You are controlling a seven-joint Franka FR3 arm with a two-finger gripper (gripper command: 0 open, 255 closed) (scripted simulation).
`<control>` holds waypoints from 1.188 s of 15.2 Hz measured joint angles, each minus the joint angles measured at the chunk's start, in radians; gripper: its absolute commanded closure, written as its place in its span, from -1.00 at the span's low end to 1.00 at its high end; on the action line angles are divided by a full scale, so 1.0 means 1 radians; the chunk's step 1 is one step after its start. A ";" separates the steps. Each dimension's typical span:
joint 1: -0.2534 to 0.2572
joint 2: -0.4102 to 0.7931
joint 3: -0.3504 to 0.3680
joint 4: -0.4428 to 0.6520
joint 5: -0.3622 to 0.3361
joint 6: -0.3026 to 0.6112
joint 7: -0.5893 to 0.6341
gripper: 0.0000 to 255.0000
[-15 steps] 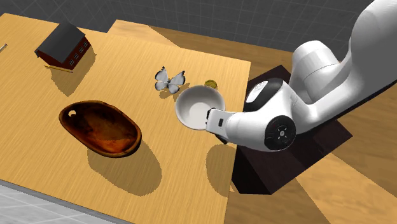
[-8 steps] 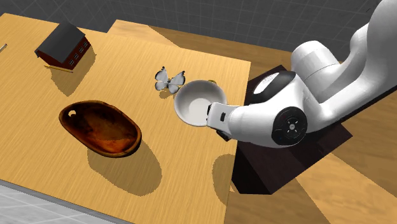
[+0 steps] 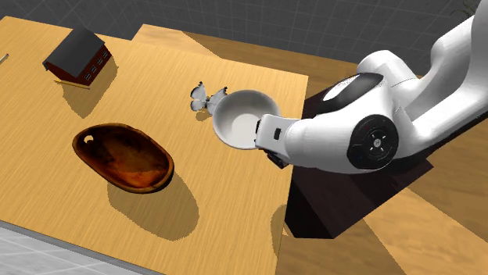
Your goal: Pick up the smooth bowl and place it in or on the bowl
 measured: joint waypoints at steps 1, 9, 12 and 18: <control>0.003 -0.008 -0.003 0.007 0.005 -0.013 -0.009 1.00; -0.082 0.193 -0.007 0.193 -0.063 0.012 -0.018 1.00; -0.126 0.327 -0.001 0.313 -0.110 0.023 -0.008 1.00; -0.174 0.538 -0.003 0.529 -0.178 0.012 -0.012 1.00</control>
